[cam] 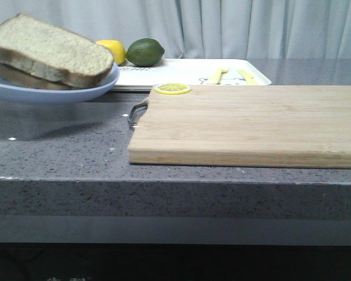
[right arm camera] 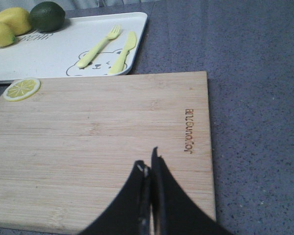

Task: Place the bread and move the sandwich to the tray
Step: 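Lift the blue plate with the left gripper and carry it toward the white tray, then lower the plate onto the white tray with the left gripper, then open the left gripper and withdraw it upward from the plate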

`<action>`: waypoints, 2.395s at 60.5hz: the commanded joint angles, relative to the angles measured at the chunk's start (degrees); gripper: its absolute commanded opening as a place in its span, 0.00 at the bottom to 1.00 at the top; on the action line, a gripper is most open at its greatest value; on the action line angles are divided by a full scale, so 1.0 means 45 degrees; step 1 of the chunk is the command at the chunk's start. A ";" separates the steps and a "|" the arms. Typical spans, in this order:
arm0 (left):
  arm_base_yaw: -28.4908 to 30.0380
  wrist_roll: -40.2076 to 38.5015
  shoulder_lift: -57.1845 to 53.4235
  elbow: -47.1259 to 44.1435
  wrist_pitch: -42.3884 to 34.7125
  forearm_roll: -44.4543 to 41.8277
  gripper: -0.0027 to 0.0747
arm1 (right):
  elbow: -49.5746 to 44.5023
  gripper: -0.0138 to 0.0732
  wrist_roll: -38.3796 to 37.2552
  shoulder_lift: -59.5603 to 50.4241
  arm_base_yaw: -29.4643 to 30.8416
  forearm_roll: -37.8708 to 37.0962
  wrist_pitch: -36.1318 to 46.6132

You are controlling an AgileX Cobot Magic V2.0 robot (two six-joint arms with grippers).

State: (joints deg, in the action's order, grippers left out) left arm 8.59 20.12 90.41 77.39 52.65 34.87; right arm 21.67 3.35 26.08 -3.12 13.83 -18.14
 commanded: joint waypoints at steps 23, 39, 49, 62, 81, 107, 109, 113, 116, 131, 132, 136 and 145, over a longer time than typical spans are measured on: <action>-0.1305 -0.1869 0.5225 0.8577 0.1821 0.2247 0.01 | 0.0328 0.09 -0.0012 0.0032 0.0031 0.0033 0.1120; -0.2417 -0.3589 0.9369 1.4996 0.3778 0.1603 0.01 | 0.0328 0.09 -0.0012 0.0032 0.0031 0.0033 0.1120; -0.2869 -0.3845 1.0981 1.7492 0.3905 0.1566 0.01 | 0.0328 0.09 -0.0012 0.0032 0.0031 0.0033 0.1165; -0.3006 -0.3845 1.1873 1.8237 0.3246 0.1598 0.01 | 0.0328 0.09 -0.0012 0.0032 0.0031 0.0033 0.1165; -0.3006 -0.3845 1.2309 1.8267 0.2089 0.2061 0.01 | 0.0328 0.09 -0.0012 0.0032 0.0031 0.0037 0.1181; -0.3072 -0.3707 1.2616 1.8267 0.2481 0.2378 0.08 | 0.0328 0.09 -0.0012 0.0032 0.0031 0.0037 0.1181; -0.3072 -0.3707 1.2616 1.8267 0.2512 0.2378 0.13 | 0.0328 0.09 -0.0012 0.0032 0.0031 0.0037 0.1181; -0.3072 -0.3707 1.2616 1.8267 0.2512 0.2378 0.23 | 0.0328 0.09 -0.0012 0.0032 0.0031 0.0037 0.1181; -0.3072 -0.3707 1.2616 1.8267 0.2512 0.2378 0.32 | 0.0328 0.09 -0.0012 0.0032 0.0031 0.0037 0.1181; -0.2873 -0.3707 1.2616 1.9224 0.3321 0.2378 0.41 | 0.0328 0.09 -0.0012 0.0032 0.0031 0.0037 0.1168; -0.2828 -0.3707 1.2616 1.9356 0.3410 0.2378 0.41 | 0.0328 0.09 -0.0012 0.0032 0.0031 0.0037 0.1168; -0.2731 -0.3707 1.2616 1.9971 0.3692 0.2378 0.38 | 0.0328 0.09 -0.0012 0.0032 0.0031 0.0037 0.1168; -0.2598 -0.3707 1.2616 2.1190 0.4180 0.2271 0.22 | 0.0328 0.09 -0.0012 0.0032 0.0031 0.0037 0.1168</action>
State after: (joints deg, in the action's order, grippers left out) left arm -3.49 3.80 151.55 167.45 71.17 42.50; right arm 21.67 3.35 26.08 -3.12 13.83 -17.42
